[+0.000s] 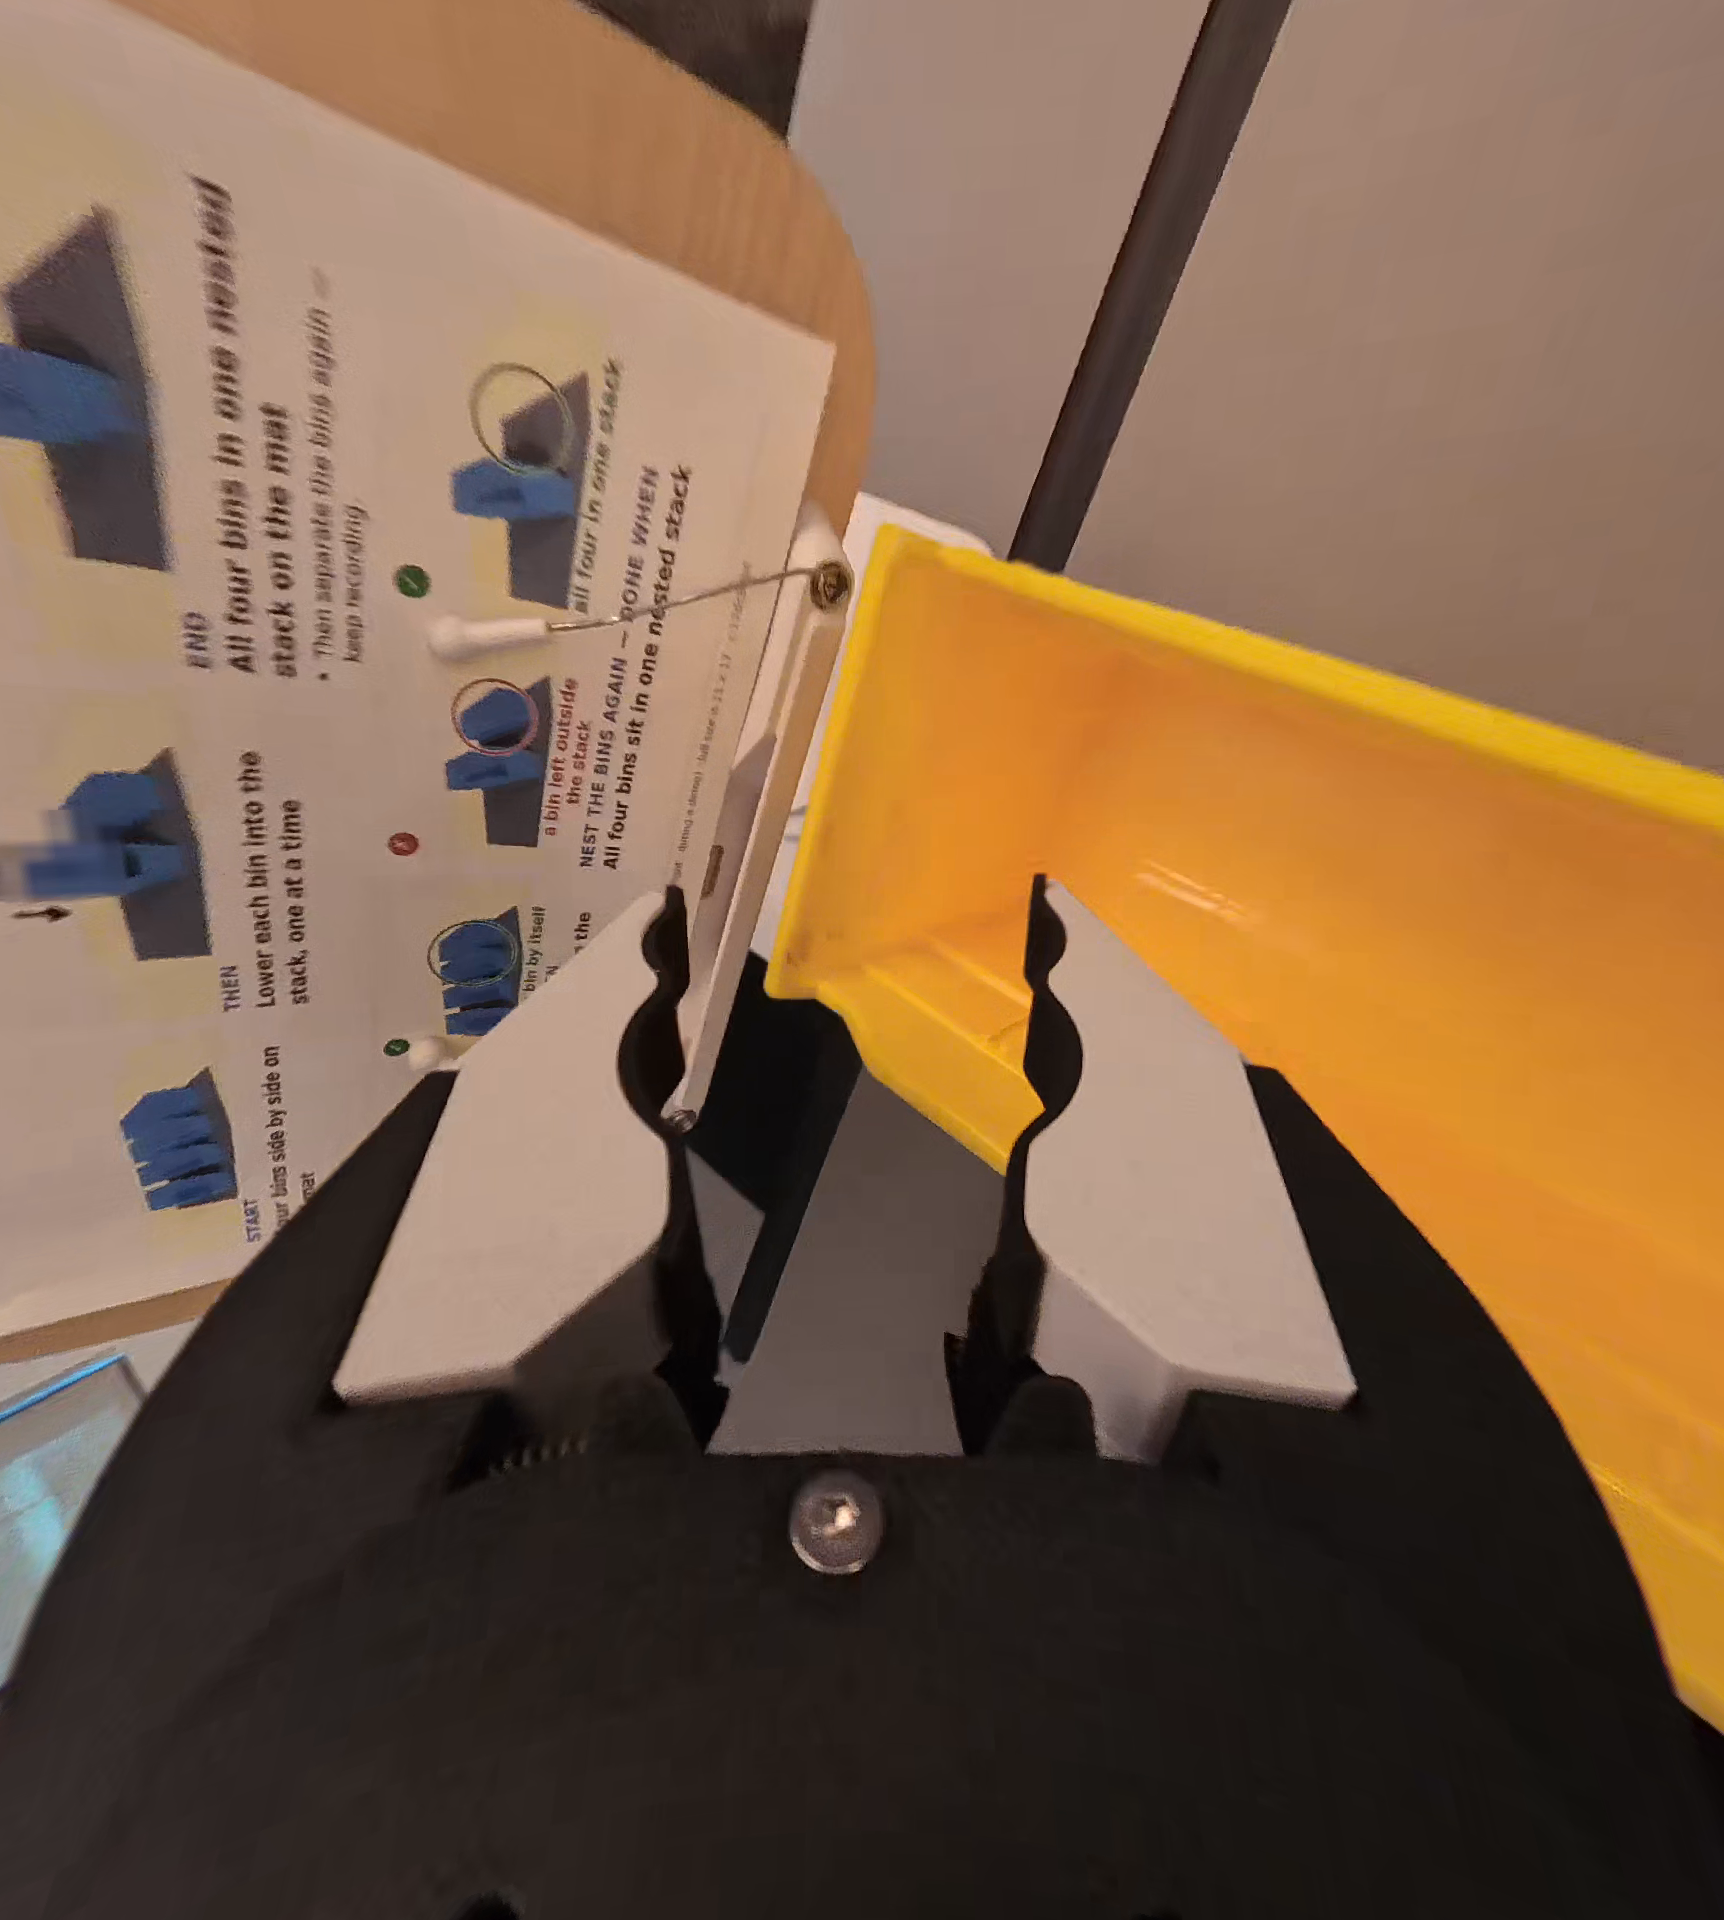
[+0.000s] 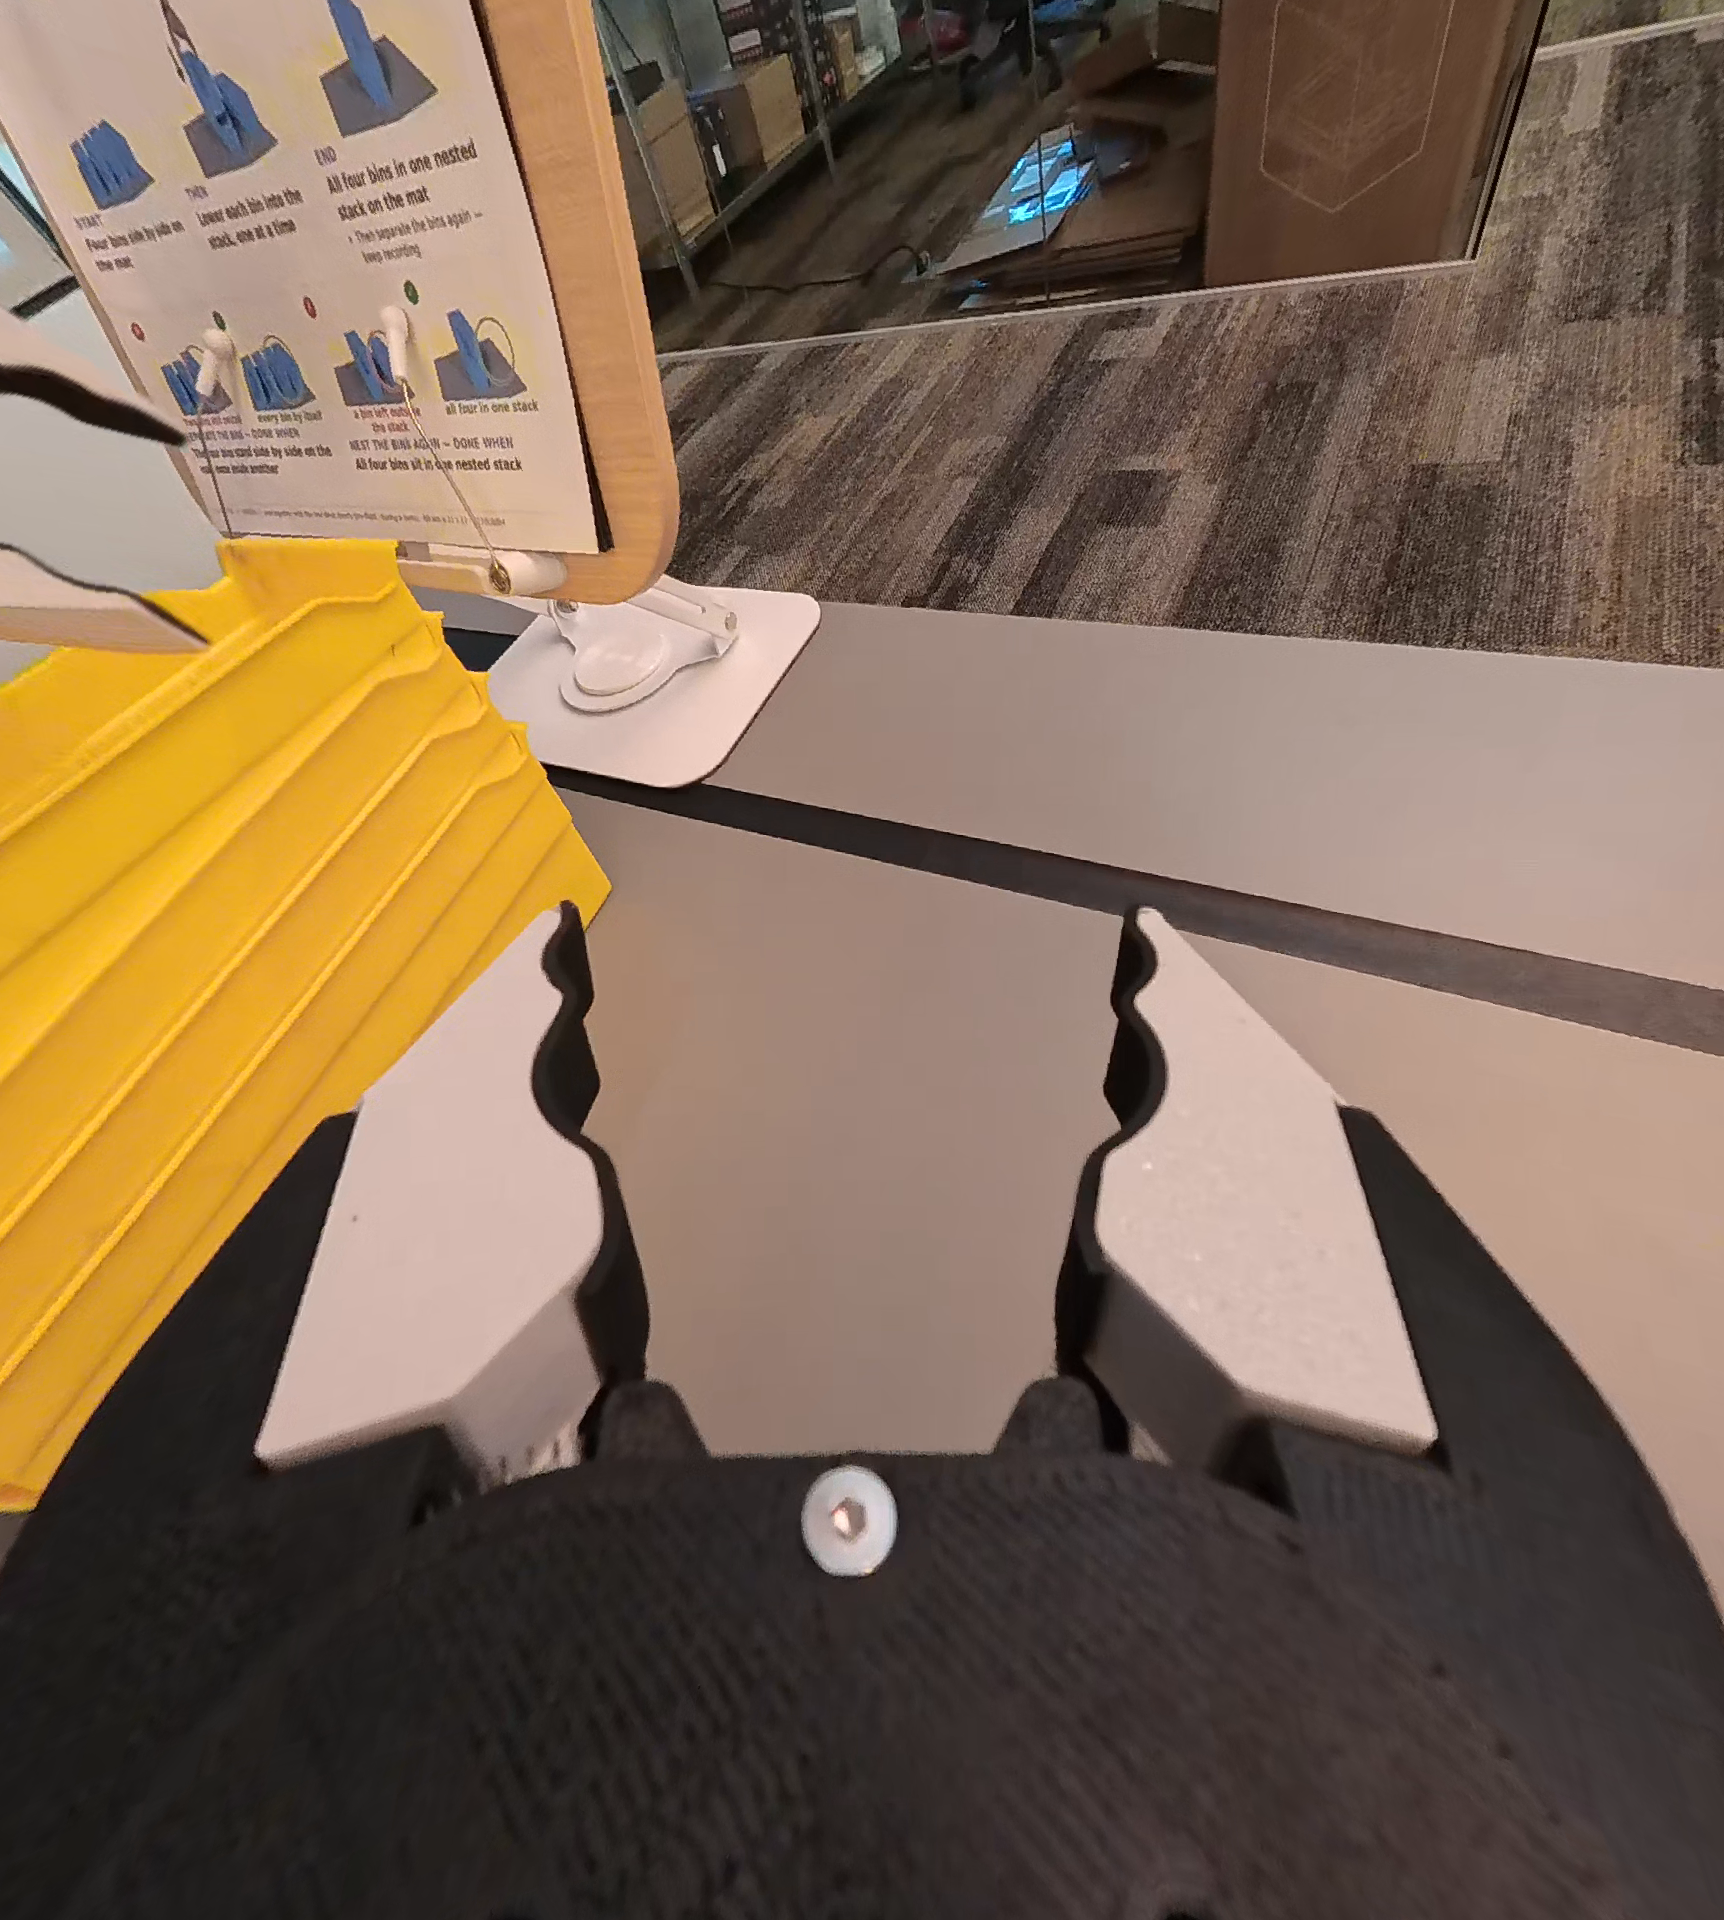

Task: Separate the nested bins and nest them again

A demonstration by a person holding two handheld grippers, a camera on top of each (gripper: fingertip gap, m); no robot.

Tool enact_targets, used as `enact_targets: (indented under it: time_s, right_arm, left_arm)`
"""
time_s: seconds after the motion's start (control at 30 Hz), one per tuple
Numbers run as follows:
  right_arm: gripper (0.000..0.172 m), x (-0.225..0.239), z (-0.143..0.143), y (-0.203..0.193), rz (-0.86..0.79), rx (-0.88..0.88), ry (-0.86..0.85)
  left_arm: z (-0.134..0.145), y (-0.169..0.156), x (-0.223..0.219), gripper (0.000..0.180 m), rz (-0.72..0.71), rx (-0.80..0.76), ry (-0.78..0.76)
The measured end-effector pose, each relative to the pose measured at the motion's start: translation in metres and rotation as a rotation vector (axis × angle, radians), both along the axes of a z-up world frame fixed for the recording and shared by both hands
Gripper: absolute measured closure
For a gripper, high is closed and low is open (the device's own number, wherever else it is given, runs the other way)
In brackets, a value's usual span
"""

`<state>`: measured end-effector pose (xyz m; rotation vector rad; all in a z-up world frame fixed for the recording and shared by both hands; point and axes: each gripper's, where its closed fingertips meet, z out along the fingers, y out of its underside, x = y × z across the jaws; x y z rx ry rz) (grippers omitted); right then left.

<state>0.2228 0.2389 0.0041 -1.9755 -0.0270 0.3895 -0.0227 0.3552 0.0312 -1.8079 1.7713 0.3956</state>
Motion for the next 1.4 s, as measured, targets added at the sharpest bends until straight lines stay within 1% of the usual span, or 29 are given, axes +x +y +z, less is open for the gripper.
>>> enact_targets:
  time_s: [0.03, 0.1, 0.23, 0.37, 0.4, 0.53, 0.63, 0.73, 0.8, 0.87, 0.9, 1.0, 1.1, 1.17, 1.23, 1.33, 1.4]
  right_arm:
    - [0.071, -0.001, -0.001, 0.001, 0.004, -0.005, -0.003]
    - [0.071, -0.003, -0.008, 0.002, 0.016, -0.024, -0.021]
    - [0.071, 0.002, -0.024, 0.005, 0.006, -0.071, -0.09]
    - [0.071, -0.002, -0.027, 0.006, 0.023, -0.079, -0.091]
    - [0.071, -0.003, -0.026, 0.006, 0.028, -0.077, -0.088]
    - [0.071, -0.003, -0.024, 0.006, 0.027, -0.07, -0.093]
    - [0.071, -0.004, -0.023, 0.006, 0.033, -0.067, -0.082]
    - [0.071, -0.005, -0.025, 0.006, 0.036, -0.074, -0.09]
    - [0.071, -0.006, -0.025, 0.006, 0.039, -0.077, -0.092]
    - [0.071, -0.006, -0.025, 0.006, 0.038, -0.076, -0.093]
    - [0.071, -0.005, -0.025, 0.006, 0.037, -0.076, -0.09]
    - [0.071, -0.005, -0.025, 0.006, 0.04, -0.077, -0.079]
    - [0.071, -0.005, -0.025, 0.006, 0.042, -0.075, -0.078]
    - [0.071, -0.005, -0.024, 0.006, 0.041, -0.072, -0.078]
    - [0.071, -0.006, -0.024, 0.006, 0.043, -0.073, -0.078]
    - [0.071, -0.005, -0.026, 0.006, 0.041, -0.08, -0.087]
    - [0.072, -0.003, -0.026, 0.006, 0.034, -0.08, -0.091]
  left_arm:
    - [-0.005, 0.006, 0.0, 0.116, 0.0, 0.01, 0.026]
    - [-0.015, 0.017, 0.002, 0.118, -0.006, 0.037, 0.066]
    - [-0.036, 0.029, 0.002, 0.114, -0.01, 0.036, 0.16]
    - [-0.044, 0.029, 0.007, 0.139, -0.058, 0.043, 0.221]
    - [-0.045, 0.029, 0.007, 0.146, -0.062, 0.046, 0.238]
    - [-0.042, 0.029, 0.007, 0.147, -0.062, 0.06, 0.263]
    - [-0.034, 0.03, 0.008, 0.149, -0.066, 0.087, 0.263]
    - [-0.031, 0.027, 0.007, 0.152, -0.071, 0.077, 0.267]
    - [-0.03, 0.027, 0.007, 0.151, -0.078, 0.094, 0.28]
    - [-0.036, 0.028, 0.007, 0.149, -0.067, 0.095, 0.276]
    - [-0.042, 0.027, 0.006, 0.14, -0.052, 0.083, 0.28]
    - [-0.058, 0.028, 0.007, 0.131, -0.032, 0.081, 0.282]
    - [-0.063, 0.031, 0.011, 0.121, -0.019, 0.108, 0.257]
    - [-0.058, 0.03, 0.014, 0.117, -0.017, 0.113, 0.223]
    - [-0.045, 0.029, 0.017, 0.115, -0.014, 0.126, 0.159]
    - [-0.018, 0.025, 0.016, 0.116, -0.009, 0.137, 0.046]
    - [0.008, 0.023, 0.012, 0.117, -0.012, 0.182, -0.054]
